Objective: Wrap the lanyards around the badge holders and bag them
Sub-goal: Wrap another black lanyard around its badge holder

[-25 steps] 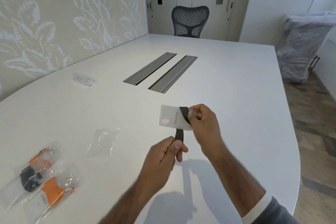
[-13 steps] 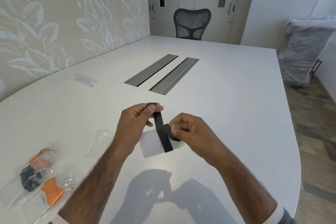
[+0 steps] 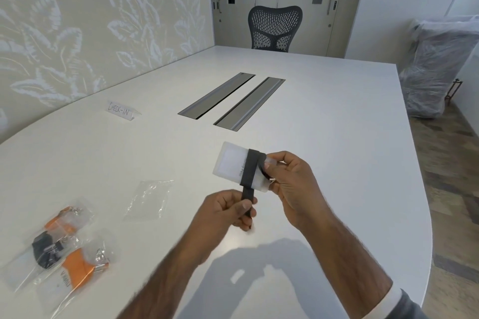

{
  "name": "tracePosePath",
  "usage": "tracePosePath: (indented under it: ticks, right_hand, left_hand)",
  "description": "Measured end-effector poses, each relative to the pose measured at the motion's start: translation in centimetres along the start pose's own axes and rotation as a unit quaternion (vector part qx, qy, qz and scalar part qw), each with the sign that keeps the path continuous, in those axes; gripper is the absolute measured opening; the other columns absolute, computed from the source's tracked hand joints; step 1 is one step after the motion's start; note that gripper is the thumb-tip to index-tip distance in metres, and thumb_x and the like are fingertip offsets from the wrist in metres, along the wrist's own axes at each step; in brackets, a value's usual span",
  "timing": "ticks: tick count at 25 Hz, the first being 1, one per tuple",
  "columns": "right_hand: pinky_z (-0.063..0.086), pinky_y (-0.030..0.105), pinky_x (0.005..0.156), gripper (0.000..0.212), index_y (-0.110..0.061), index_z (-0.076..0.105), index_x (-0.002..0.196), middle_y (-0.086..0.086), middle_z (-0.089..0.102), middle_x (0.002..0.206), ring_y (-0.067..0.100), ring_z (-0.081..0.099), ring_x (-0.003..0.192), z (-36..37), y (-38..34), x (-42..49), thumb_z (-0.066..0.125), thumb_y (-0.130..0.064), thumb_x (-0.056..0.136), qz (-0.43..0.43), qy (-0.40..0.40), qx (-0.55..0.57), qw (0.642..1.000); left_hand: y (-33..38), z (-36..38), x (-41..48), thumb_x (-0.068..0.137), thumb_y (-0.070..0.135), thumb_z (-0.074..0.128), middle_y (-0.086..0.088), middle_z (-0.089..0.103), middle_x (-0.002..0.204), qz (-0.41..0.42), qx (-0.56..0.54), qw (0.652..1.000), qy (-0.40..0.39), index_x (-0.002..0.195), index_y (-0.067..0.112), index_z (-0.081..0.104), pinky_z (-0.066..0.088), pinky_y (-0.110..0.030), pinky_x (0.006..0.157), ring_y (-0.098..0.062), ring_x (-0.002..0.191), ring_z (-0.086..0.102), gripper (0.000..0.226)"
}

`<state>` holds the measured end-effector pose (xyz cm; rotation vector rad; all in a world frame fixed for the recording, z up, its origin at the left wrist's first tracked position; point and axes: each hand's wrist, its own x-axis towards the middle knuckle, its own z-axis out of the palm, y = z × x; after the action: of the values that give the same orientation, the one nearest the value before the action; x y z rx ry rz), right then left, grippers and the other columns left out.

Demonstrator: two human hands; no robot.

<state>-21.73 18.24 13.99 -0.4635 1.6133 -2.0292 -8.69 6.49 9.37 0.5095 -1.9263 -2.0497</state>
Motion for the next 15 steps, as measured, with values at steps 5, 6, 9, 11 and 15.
tracePosePath:
  ticks: [5,6,9,11,15]
  right_hand:
    - [0.048,0.028,0.066,0.012,-0.016,0.067,0.085,-0.002,0.071,0.084,0.013,0.059,0.075,0.0,0.8,0.0,0.062,-0.011,0.094,-0.068,0.076,-0.216,0.971]
    - [0.047,0.028,0.064,0.012,-0.016,0.066,0.084,-0.001,0.070,0.083,0.015,0.060,0.074,0.1,1.0,-0.2,0.061,-0.011,0.094,-0.071,0.072,-0.238,0.966]
    - [0.048,0.031,0.064,0.014,-0.018,0.065,0.083,0.003,0.072,0.082,0.023,0.063,0.074,0.5,1.5,-0.6,0.058,-0.012,0.095,-0.066,0.039,-0.264,0.962]
    - [0.047,0.028,0.062,0.014,-0.019,0.065,0.084,0.002,0.072,0.082,0.016,0.061,0.070,0.9,1.6,-1.0,0.058,-0.014,0.095,-0.058,0.008,-0.275,0.960]
    - [0.045,0.021,0.059,0.010,-0.019,0.066,0.087,0.001,0.074,0.085,0.009,0.060,0.069,1.4,1.5,-1.7,0.061,-0.014,0.093,-0.030,-0.025,-0.263,0.964]
  left_hand:
    - [1.5,0.9,-1.3,0.097,0.023,0.069,0.006,0.075,0.085,0.043,0.110,0.992,0.036,0.091,0.016,0.080,0.046,-0.022,0.070,-0.010,0.075,0.065,0.014]
    - [1.9,0.7,-1.1,0.093,0.028,0.073,0.008,0.074,0.092,0.072,0.104,0.990,0.058,0.090,0.017,0.080,0.048,-0.023,0.078,-0.011,0.085,0.067,0.014]
    - [2.6,0.4,-0.4,0.086,0.034,0.077,0.015,0.072,0.120,0.135,0.061,0.984,0.103,0.091,0.019,0.082,0.046,-0.030,0.102,-0.009,0.118,0.064,0.016]
    - [2.7,0.6,-0.2,0.093,0.022,0.074,0.017,0.073,0.124,0.139,0.051,0.979,0.139,0.094,0.020,0.083,0.042,-0.030,0.108,-0.005,0.126,0.060,0.009]
    - [1.9,0.7,0.0,0.095,0.018,0.071,0.014,0.078,0.112,0.148,0.073,0.969,0.183,0.102,0.026,0.082,0.045,-0.027,0.107,-0.003,0.123,0.062,0.015]
